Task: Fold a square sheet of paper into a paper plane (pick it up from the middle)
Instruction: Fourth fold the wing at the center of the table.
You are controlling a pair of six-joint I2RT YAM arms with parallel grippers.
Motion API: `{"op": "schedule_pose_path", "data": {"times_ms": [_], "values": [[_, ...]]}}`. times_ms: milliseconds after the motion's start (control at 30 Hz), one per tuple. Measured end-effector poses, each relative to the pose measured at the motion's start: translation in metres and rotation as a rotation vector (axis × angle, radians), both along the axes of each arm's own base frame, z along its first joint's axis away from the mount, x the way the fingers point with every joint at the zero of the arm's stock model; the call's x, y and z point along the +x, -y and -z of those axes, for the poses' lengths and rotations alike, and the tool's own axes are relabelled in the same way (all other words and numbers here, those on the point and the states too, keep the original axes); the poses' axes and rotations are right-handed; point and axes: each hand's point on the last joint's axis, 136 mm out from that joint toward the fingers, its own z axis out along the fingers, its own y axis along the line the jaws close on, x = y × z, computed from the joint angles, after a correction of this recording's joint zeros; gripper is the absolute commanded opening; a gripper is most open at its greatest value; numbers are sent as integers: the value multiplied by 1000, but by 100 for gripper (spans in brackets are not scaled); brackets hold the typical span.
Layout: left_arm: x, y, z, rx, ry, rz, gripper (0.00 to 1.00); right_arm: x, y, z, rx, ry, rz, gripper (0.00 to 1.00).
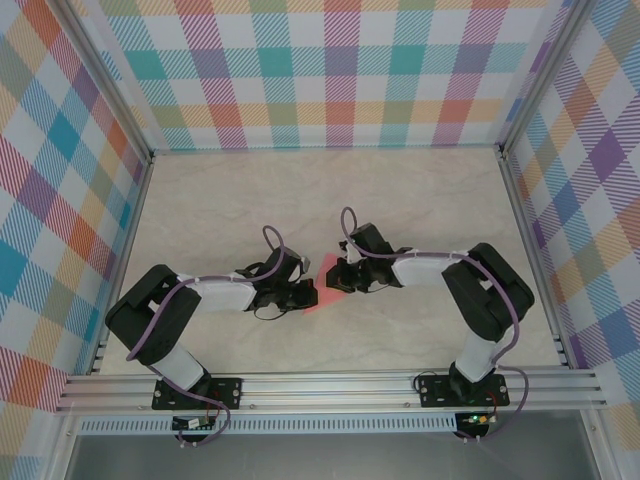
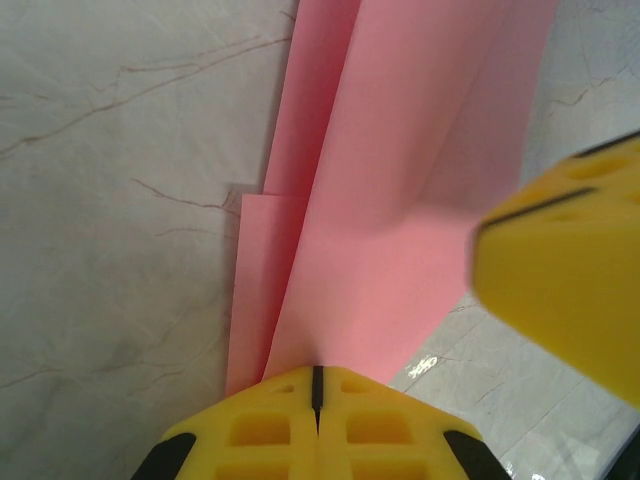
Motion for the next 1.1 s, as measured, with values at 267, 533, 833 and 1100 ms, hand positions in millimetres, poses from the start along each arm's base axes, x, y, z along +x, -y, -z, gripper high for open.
{"op": "schedule_pose_path", "data": {"times_ms": [267,533,833,1100], "values": [[1,1,0,15,-5,3,0,4,-6,22,-35,-29,13,7],[1,0,1,30,-9,10,0,9,-3,23,-108,-16,19,9],[1,1,2,47,-7,33,0,44,17,22,-41,-23,59,9],[3,7,2,38,-11,54,0,98,63,22,-51,19,185,10]]}}
